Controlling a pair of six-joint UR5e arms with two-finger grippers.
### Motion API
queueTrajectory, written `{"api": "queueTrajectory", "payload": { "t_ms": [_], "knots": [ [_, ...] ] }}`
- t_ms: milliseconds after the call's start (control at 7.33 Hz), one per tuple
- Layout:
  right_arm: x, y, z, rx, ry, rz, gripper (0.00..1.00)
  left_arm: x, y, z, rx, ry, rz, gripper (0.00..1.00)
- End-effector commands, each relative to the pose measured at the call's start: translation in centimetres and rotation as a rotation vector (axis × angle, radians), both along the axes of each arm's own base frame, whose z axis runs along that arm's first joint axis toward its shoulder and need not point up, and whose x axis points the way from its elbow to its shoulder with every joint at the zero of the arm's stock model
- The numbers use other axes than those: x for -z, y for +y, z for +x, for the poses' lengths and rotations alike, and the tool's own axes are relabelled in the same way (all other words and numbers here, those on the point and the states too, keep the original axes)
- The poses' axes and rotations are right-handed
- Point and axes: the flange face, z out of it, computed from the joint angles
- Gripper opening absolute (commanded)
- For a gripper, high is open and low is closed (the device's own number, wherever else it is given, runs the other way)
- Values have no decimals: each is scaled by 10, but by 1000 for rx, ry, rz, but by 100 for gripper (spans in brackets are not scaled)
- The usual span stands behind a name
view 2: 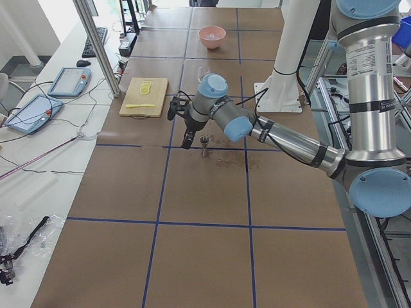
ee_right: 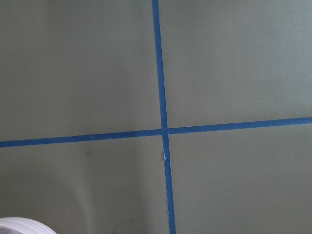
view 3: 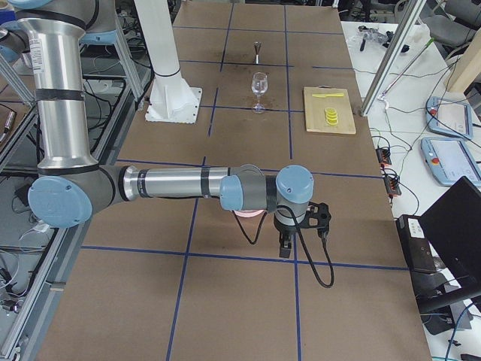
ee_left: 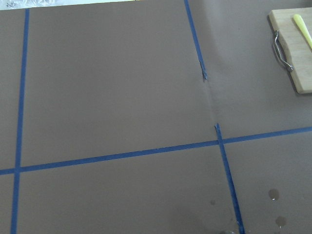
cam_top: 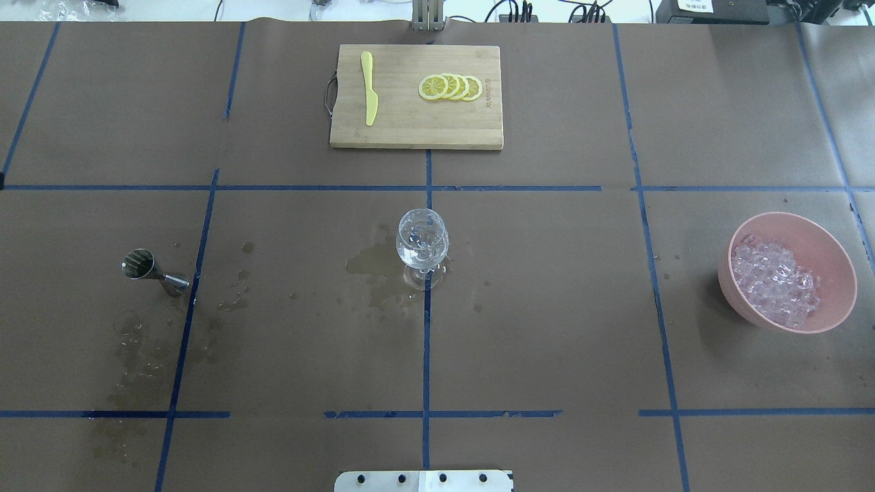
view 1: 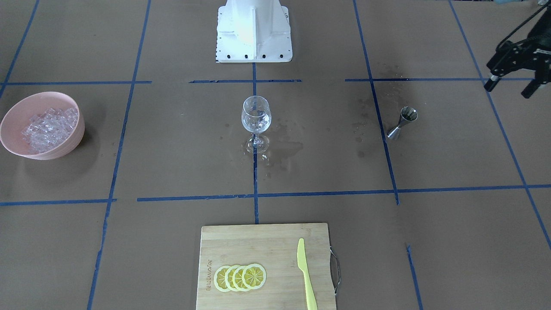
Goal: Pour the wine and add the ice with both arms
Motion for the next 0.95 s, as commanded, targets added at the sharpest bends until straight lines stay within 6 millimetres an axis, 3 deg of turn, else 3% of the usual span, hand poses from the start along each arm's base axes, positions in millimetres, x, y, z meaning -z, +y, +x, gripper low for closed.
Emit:
{"api": "queueTrajectory", "payload": {
  "t_ms": [0, 273, 545, 818],
  "knots": [
    [6, 0, 0, -2, -3, 11, 100, 7, 48, 57, 84, 33, -2, 100],
    [13, 2, -2, -1, -24, 20, 100, 23, 80, 109, 155, 65, -41, 100],
    [19, 2, -2, -1, -30, 30, 100, 21, 106, 157, 245, 77, -57, 100],
    [23, 1, -2, -13, -31, 27, 100, 3, 132, 177, 310, 38, -41, 100]
  ]
}}
